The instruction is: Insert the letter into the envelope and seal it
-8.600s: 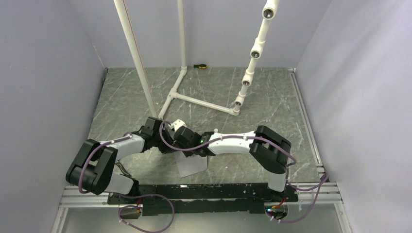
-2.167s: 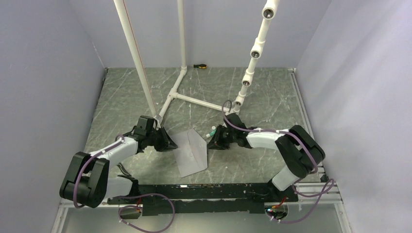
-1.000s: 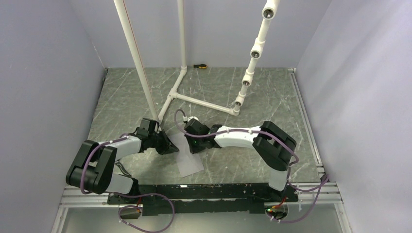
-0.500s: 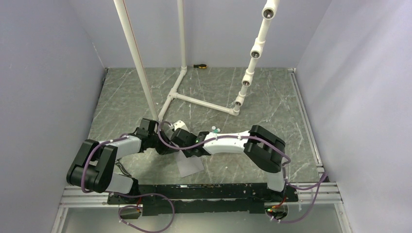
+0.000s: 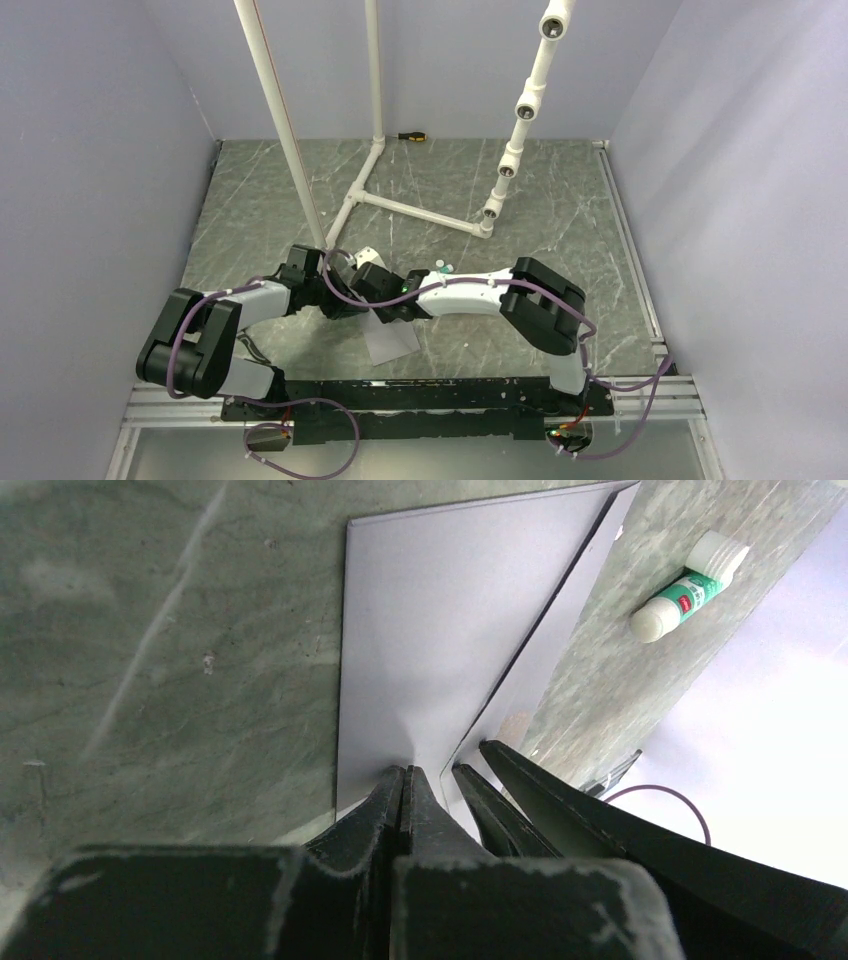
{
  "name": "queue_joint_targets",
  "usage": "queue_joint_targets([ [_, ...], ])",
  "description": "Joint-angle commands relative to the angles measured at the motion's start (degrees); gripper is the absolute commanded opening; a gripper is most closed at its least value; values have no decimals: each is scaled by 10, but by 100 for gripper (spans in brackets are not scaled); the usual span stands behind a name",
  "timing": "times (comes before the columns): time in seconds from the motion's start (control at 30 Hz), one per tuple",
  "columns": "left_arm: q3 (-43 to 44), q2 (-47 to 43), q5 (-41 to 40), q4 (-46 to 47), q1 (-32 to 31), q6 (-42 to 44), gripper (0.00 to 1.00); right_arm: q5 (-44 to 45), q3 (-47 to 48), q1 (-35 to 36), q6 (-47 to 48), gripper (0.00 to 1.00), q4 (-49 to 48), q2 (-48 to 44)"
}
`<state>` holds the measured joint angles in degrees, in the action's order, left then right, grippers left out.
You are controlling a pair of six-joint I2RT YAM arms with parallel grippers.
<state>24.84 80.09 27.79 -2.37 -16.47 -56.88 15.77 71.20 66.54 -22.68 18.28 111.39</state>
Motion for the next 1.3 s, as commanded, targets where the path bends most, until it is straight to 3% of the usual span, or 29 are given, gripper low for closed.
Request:
queue_joint_targets([
  [0.0, -24, 13, -45, -47, -1, 10, 3, -65, -53, 8, 9, 22, 27, 29],
  [0.2, -22, 22, -45, -48, 0, 9, 3, -121, -105, 16, 19, 22, 33, -5],
  [0.6, -25, 26, -48, -50, 1, 6, 3, -142, -122, 29, -7, 22, 128, -66],
  [1.0, -25, 21, -56, -60, 2, 3, 3, -102, -73, 35, -1, 25, 129, -13],
  [1.27, -22, 16, -59, -68, 3, 9, 3, -44, 6, 8, -26, 19, 136, 40],
])
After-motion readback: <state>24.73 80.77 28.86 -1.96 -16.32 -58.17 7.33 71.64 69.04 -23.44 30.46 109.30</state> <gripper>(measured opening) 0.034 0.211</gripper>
